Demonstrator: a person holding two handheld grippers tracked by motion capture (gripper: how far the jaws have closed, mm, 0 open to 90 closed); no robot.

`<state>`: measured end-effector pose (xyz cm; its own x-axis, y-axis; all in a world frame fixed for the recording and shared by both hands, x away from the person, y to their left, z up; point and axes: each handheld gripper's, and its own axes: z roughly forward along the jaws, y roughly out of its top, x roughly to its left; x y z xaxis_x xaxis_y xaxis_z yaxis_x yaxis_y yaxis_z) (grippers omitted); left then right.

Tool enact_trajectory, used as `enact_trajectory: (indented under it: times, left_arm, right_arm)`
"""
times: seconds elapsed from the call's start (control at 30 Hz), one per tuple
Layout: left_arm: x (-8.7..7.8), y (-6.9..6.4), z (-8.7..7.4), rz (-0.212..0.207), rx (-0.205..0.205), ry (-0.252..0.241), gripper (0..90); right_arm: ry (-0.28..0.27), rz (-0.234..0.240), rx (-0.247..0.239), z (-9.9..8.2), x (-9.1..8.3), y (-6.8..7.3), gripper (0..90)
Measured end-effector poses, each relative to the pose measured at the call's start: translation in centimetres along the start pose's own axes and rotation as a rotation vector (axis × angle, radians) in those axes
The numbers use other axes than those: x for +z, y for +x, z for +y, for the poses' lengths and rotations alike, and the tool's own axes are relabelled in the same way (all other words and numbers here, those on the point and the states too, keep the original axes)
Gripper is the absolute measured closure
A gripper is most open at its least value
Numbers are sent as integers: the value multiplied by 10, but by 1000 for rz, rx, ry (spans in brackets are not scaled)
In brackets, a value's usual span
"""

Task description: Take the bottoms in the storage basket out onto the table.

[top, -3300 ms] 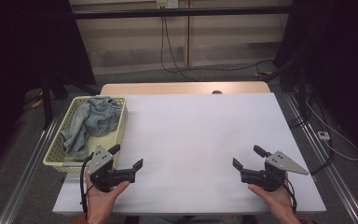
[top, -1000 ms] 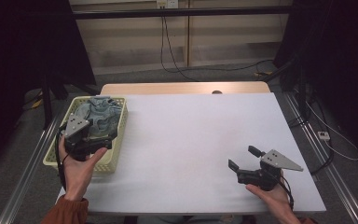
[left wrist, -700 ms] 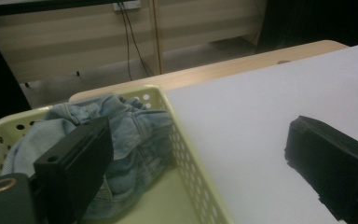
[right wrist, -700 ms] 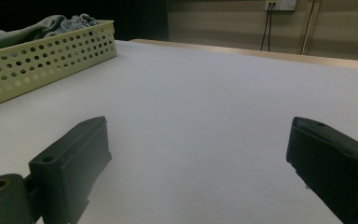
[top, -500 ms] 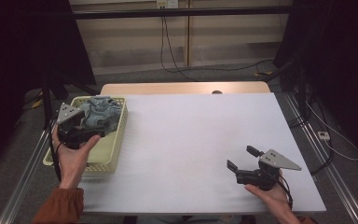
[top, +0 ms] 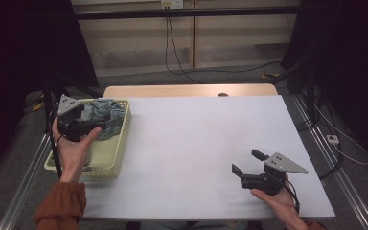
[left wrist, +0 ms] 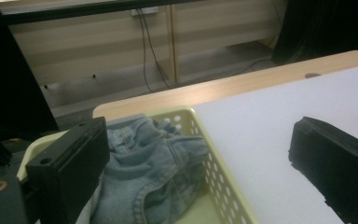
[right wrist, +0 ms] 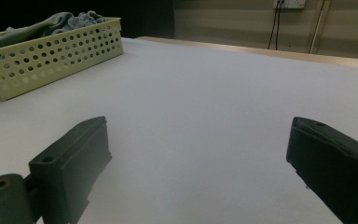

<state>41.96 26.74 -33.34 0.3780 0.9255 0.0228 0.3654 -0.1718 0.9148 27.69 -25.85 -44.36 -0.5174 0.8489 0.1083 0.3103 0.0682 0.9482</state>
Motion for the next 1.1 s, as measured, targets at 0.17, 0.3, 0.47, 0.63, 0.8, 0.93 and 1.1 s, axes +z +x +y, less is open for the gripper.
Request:
enact_trajectory:
  times: [0.17,0.3,0.47,0.63,0.8,0.93,1.1]
  left_arm:
    - [14,11,-1,16,-28,25,56]
    - [26,20,-4,35,-43,57,55]
    - [38,36,-9,60,-70,96,56]
    - [50,49,-14,87,-68,149,53]
    - [57,60,-19,121,-106,163,77]
    - [65,65,-25,119,-110,213,76]
    - [74,69,-31,115,-108,268,56]
  right_arm:
    - [3,4,-2,0,1,0,59]
    - [4,5,-2,0,1,0,59]
    - [3,5,4,0,1,0,58]
    - [4,7,1,0,0,0,57]
    - [2,4,2,0,0,0,55]
    - [3,6,2,-1,0,0,53]
    - [8,7,-3,-1,0,0,52]
